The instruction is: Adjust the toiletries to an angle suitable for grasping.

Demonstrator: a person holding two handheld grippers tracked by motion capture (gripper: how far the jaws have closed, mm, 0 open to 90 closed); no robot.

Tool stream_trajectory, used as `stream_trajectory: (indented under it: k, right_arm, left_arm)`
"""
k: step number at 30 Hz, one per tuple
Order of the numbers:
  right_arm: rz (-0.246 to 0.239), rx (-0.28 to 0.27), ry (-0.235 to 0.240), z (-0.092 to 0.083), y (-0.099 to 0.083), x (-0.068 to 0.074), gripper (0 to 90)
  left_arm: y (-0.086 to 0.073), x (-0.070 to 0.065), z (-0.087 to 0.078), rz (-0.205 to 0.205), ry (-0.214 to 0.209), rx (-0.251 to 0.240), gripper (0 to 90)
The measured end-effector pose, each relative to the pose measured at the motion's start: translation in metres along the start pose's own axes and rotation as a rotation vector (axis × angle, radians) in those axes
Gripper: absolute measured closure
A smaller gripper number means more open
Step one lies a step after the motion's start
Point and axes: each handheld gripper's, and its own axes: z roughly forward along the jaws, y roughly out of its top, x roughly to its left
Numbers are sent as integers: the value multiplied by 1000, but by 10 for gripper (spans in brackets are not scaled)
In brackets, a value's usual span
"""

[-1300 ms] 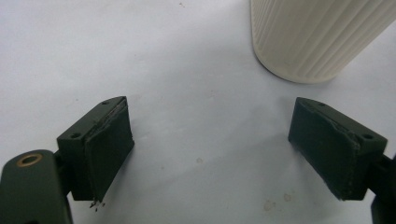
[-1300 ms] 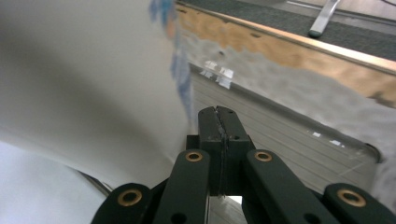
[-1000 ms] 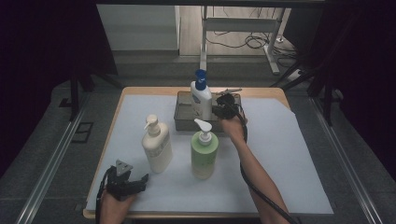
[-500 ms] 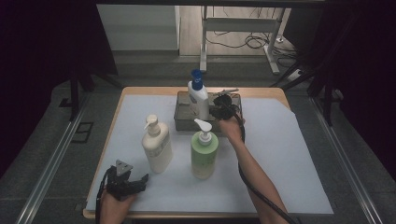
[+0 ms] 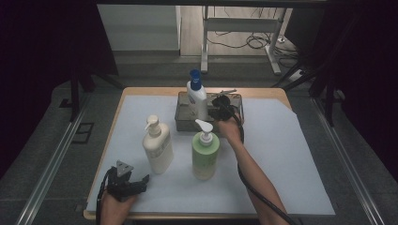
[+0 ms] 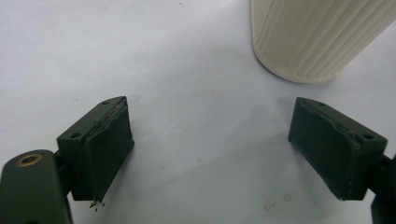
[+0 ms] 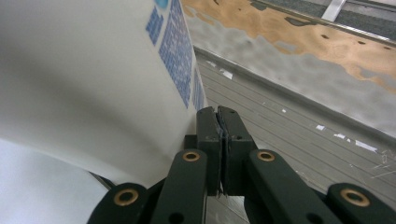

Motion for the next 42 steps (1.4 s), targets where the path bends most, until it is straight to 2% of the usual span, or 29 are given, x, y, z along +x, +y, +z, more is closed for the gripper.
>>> stream_trajectory:
  k: [26, 33, 42]
  right_arm:
    - [-19, 17, 5, 7, 5, 10, 869]
    - [-47, 36, -5, 8, 5, 11, 861]
    - [-71, 68, 11, 5, 2, 9, 892]
  left_arm:
    - [0, 0, 0, 0, 0, 0, 132]
    - [0, 0, 0, 0, 0, 0, 132]
    - [0, 0, 0, 0, 0, 0, 132]
